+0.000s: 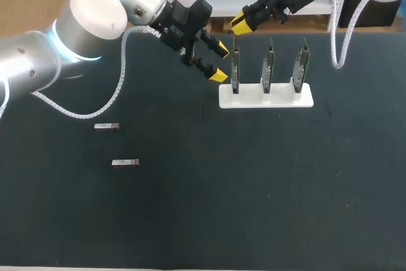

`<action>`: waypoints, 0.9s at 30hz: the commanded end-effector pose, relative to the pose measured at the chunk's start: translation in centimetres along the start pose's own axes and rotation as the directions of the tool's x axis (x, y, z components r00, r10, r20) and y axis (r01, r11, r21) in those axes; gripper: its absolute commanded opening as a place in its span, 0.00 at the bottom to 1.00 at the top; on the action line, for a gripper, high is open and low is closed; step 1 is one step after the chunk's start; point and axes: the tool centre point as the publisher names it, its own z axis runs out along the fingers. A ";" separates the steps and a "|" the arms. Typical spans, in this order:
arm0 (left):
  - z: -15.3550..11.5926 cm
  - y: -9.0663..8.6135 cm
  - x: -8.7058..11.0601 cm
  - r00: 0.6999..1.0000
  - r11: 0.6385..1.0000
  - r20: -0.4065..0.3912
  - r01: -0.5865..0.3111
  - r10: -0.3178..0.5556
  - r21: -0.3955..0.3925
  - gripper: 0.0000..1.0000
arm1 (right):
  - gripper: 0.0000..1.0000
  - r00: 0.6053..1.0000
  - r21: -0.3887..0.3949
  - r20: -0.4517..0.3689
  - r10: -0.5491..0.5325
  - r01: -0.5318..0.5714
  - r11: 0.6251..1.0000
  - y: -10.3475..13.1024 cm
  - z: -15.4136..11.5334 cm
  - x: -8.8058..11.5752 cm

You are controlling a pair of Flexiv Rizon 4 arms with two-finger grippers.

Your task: Pick up the optical module with the left hand, and insert it into the network port with the right hand.

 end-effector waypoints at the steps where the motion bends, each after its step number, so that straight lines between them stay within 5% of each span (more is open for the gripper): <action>1: 0.0 0.2 -0.1 1.000 1.000 -0.005 0.003 -0.003 0.004 1.00 | 0.00 1.000 0.024 0.001 -0.010 0.010 1.000 0.4 0.0 -0.1; 27: 0.0 0.2 -0.1 1.000 1.000 -0.005 0.003 -0.003 0.004 1.00 | 0.00 1.000 0.047 0.003 -0.004 0.004 0.999 1.0 0.0 0.3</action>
